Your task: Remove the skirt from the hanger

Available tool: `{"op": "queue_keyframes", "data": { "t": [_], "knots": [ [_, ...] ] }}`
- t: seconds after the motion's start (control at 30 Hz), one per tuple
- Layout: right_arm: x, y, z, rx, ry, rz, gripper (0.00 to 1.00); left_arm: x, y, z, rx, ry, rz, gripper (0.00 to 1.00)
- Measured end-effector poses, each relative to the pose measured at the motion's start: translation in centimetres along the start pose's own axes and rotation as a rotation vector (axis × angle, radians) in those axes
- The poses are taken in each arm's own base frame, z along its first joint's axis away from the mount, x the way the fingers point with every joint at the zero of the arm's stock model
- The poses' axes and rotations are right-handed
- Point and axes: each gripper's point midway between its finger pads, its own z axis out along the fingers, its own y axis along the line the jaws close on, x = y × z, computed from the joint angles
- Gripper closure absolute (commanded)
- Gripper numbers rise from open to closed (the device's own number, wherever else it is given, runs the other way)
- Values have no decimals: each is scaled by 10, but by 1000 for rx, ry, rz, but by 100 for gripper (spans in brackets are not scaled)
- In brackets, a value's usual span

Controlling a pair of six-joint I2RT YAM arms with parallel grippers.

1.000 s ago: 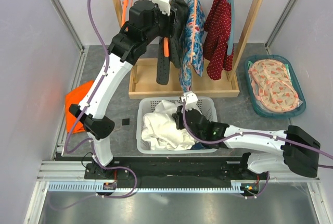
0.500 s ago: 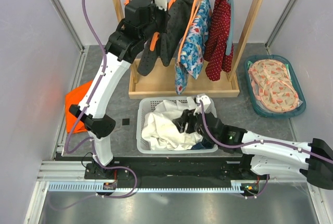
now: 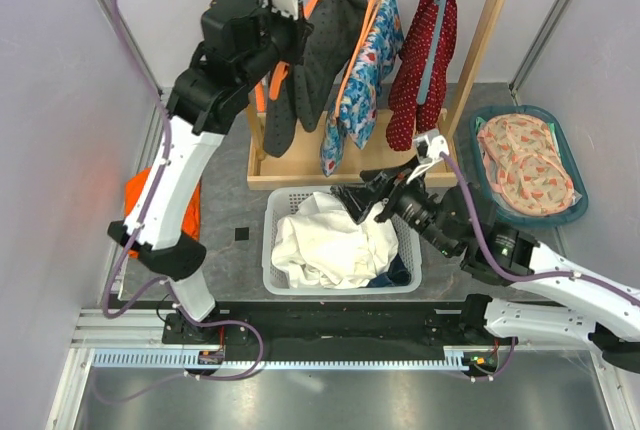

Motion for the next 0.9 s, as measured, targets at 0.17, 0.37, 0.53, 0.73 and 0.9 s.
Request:
{"op": "queue_keyframes", "data": {
  "t": [0.17,0.37,0.53,0.73,0.9],
  "knots": [
    [-32,19,10,-26,-55,-50,7,-22,1,-53,39,-15,-14,98],
    [-16,26,45,-21,-5,-137,2,-44,1,-113,85,-56,-20,98],
    [-22,46,71,-61,-10,-203,2,-62,-2,-147,123,-113,-50,98],
    [-33,89,96,-102,-48,-341,2,-63,-3,-165,138,-129,-72,98],
    [-16,105,104,-86,-39,-472,2,-47,-5,-158,139,-84,-79,98]
  ]
}}
